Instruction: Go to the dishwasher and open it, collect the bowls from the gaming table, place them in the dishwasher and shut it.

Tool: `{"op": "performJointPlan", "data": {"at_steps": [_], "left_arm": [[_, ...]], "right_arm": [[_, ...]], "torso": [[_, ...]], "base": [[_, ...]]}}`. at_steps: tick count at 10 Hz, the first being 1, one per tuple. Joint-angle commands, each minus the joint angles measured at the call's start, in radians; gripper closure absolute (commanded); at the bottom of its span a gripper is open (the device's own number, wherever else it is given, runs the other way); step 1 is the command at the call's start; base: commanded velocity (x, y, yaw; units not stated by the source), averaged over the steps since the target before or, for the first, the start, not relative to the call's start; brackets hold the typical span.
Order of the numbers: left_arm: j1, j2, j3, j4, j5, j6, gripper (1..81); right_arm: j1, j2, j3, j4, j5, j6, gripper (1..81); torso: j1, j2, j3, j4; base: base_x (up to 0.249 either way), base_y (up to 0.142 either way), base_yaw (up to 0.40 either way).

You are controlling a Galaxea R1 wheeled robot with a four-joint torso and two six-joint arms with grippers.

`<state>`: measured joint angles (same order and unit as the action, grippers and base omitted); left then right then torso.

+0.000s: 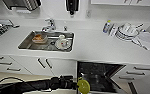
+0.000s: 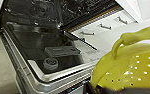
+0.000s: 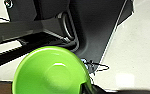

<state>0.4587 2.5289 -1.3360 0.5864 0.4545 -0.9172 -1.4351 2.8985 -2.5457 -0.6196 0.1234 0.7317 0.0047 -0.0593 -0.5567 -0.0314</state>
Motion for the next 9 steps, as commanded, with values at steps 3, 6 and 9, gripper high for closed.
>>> {"op": "performJointPlan", "data": {"at_steps": [3,6,9], "left_arm": [[-0.201,0.183,-0.103,-0.013,0.078,-0.032,81.1],[-0.255,0.278,-0.149,-0.014,0.098,-0.040,81.1],[-0.307,0.343,-0.192,-0.033,0.107,-0.040,81.1]], "right_arm": [[-0.016,-0.013,0.012,-0.002,-0.042,0.002,81.1],[-0.012,-0.013,0.013,-0.002,-0.042,0.002,81.1],[-0.014,-0.011,0.016,-0.002,-0.042,0.002,81.1]], "torso": [[0.000,0.000,-0.046,0.000],[0.000,0.000,-0.052,0.000],[0.001,0.001,-0.067,0.000]], "base": [[0.000,0.000,0.000],[0.000,0.000,0.000],[0.000,0.000,0.000]]}}
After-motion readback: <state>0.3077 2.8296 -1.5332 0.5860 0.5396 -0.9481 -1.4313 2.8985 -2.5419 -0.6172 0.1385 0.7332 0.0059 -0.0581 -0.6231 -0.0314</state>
